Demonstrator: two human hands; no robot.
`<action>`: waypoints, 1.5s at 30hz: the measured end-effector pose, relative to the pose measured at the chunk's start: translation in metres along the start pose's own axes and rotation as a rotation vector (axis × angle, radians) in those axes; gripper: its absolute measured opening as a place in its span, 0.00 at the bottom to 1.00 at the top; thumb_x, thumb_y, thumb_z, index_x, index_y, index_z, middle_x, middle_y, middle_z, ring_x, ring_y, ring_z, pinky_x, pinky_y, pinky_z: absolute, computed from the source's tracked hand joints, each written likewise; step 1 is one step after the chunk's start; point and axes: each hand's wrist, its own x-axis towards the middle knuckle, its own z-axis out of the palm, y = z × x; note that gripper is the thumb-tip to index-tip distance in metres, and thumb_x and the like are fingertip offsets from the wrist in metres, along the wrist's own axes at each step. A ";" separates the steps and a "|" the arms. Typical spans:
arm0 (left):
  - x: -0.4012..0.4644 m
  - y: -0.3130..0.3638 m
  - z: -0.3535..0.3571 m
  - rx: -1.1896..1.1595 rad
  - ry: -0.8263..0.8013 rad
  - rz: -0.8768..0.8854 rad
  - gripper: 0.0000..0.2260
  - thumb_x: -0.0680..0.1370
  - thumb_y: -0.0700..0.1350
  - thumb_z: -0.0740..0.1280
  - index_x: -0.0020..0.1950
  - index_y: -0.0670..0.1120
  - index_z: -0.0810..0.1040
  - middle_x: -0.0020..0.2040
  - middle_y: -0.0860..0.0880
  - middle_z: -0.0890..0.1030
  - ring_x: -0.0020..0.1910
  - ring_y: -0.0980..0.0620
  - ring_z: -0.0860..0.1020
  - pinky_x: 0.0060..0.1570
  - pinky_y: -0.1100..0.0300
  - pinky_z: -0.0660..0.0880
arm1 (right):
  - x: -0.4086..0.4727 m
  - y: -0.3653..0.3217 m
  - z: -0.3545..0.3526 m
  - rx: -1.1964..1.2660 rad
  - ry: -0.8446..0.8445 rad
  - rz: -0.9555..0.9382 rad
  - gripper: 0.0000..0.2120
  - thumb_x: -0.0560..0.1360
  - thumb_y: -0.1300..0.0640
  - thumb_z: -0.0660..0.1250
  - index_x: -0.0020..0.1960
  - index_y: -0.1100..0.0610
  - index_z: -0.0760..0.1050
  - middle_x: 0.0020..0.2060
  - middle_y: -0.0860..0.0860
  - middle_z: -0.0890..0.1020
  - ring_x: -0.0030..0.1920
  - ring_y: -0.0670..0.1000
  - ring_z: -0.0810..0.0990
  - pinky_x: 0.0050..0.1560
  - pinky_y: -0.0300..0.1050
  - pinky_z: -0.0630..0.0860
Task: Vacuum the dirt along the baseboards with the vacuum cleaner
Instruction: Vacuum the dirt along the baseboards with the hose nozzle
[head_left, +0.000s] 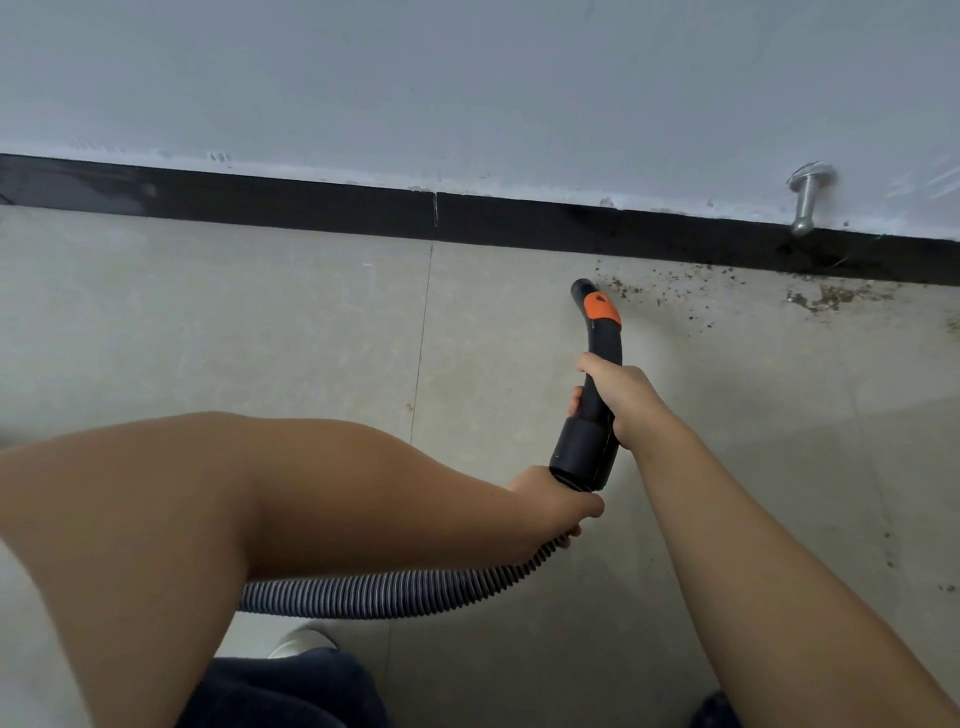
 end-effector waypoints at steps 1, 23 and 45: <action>0.001 0.003 0.002 0.004 0.000 0.006 0.13 0.73 0.45 0.68 0.56 0.43 0.74 0.36 0.48 0.77 0.31 0.51 0.74 0.36 0.61 0.72 | 0.001 -0.002 -0.004 0.013 0.006 0.002 0.07 0.74 0.61 0.65 0.49 0.61 0.68 0.29 0.56 0.74 0.24 0.53 0.73 0.29 0.42 0.75; 0.007 0.013 0.018 0.013 -0.009 0.009 0.11 0.73 0.44 0.68 0.53 0.44 0.74 0.36 0.48 0.77 0.30 0.52 0.74 0.35 0.61 0.72 | 0.010 -0.007 -0.020 -0.035 0.002 -0.010 0.09 0.74 0.60 0.66 0.51 0.63 0.70 0.29 0.56 0.76 0.25 0.53 0.74 0.32 0.44 0.76; 0.014 0.028 0.043 0.020 -0.010 0.018 0.12 0.74 0.44 0.68 0.55 0.43 0.73 0.35 0.48 0.77 0.29 0.52 0.73 0.31 0.63 0.71 | 0.019 -0.012 -0.051 0.001 0.011 -0.007 0.09 0.74 0.61 0.66 0.51 0.61 0.69 0.30 0.56 0.76 0.26 0.53 0.75 0.35 0.46 0.77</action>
